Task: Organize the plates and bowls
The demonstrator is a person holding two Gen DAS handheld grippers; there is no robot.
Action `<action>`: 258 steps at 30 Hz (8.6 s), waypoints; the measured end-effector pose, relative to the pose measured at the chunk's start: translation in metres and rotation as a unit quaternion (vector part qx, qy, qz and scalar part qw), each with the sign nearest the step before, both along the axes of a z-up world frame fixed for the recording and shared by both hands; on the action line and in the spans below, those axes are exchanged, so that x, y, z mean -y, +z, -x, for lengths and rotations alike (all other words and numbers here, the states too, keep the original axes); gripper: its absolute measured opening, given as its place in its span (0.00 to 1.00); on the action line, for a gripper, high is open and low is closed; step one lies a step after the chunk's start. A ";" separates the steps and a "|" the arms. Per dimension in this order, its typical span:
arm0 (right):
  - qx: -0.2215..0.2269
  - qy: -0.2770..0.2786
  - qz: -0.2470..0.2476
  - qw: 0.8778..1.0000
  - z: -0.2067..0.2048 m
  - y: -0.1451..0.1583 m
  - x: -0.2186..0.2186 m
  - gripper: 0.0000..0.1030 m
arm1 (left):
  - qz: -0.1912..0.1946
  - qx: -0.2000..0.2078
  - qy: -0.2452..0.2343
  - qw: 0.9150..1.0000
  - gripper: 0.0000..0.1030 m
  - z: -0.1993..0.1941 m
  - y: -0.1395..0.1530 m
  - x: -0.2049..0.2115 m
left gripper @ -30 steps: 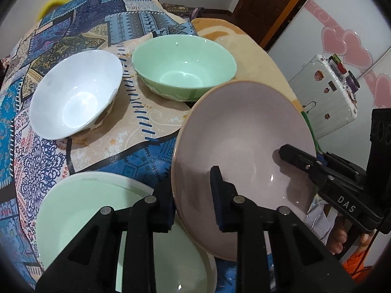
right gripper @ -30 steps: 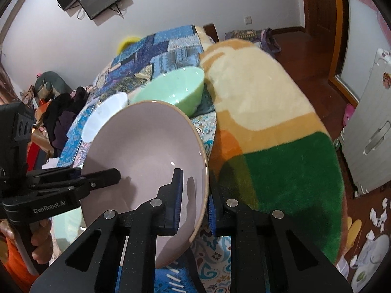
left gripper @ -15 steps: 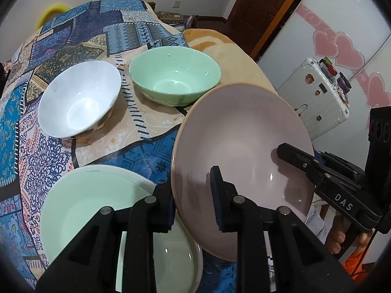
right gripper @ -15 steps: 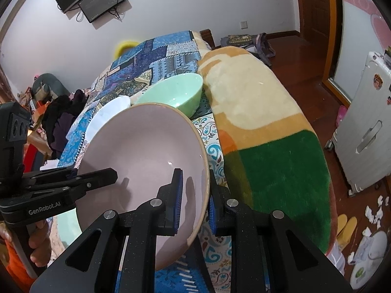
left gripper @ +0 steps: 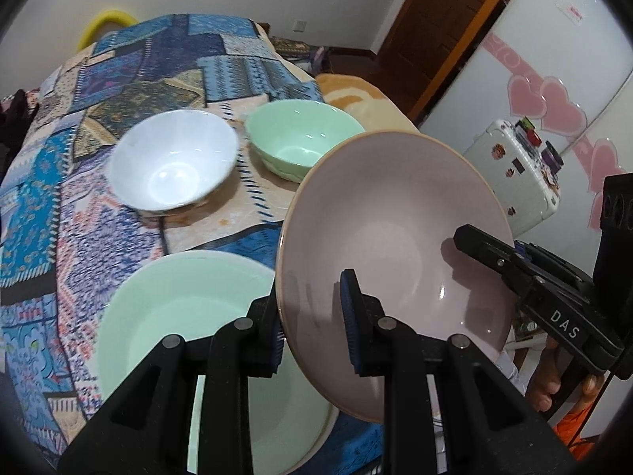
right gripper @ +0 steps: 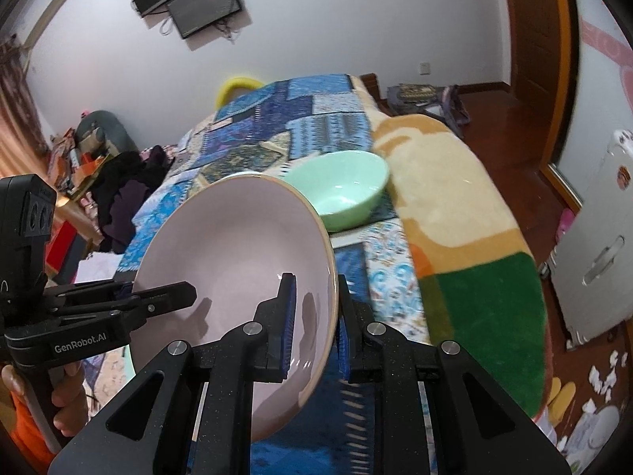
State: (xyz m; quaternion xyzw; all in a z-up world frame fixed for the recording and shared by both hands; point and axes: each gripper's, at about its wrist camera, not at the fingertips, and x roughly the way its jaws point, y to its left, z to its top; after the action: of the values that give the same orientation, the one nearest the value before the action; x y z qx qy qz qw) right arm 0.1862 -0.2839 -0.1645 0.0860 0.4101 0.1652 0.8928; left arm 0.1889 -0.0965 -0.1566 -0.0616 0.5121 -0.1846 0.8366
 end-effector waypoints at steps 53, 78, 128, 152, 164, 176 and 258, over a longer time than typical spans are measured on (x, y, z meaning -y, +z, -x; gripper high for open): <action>-0.094 0.272 0.052 0.956 0.010 -0.075 -0.277 0.16 | -0.001 -0.052 0.264 0.963 0.24 0.122 -0.065 -0.301; -0.080 0.267 0.064 0.958 0.010 -0.073 -0.268 0.19 | 0.004 -0.079 0.280 0.957 0.24 0.117 -0.092 -0.304; 0.027 0.107 0.034 0.993 -0.069 -0.002 -0.096 0.59 | -0.046 0.072 0.165 0.983 0.57 -0.007 0.023 -0.162; -0.089 0.104 0.004 0.991 -0.137 -0.079 -0.114 0.34 | -0.082 -0.037 0.127 0.988 0.45 -0.130 -0.072 -0.134; -0.101 0.135 0.003 0.986 -0.140 -0.078 -0.125 0.27 | -0.077 -0.059 0.118 0.988 0.17 -0.140 -0.089 -0.133; -0.095 0.186 0.009 0.978 -0.126 -0.071 -0.150 0.27 | -0.092 -0.066 0.136 0.984 0.17 -0.108 -0.089 -0.161; 0.007 0.232 0.006 0.973 0.009 -0.001 -0.213 0.16 | -0.039 0.032 0.223 0.974 0.17 0.107 0.025 -0.221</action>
State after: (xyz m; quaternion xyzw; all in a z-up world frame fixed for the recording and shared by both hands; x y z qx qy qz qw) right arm 0.1777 -0.0709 -0.1651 -0.0178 0.4136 0.3665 0.8332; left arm 0.0819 0.1246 -0.1318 -0.1355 0.4651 0.0249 0.8745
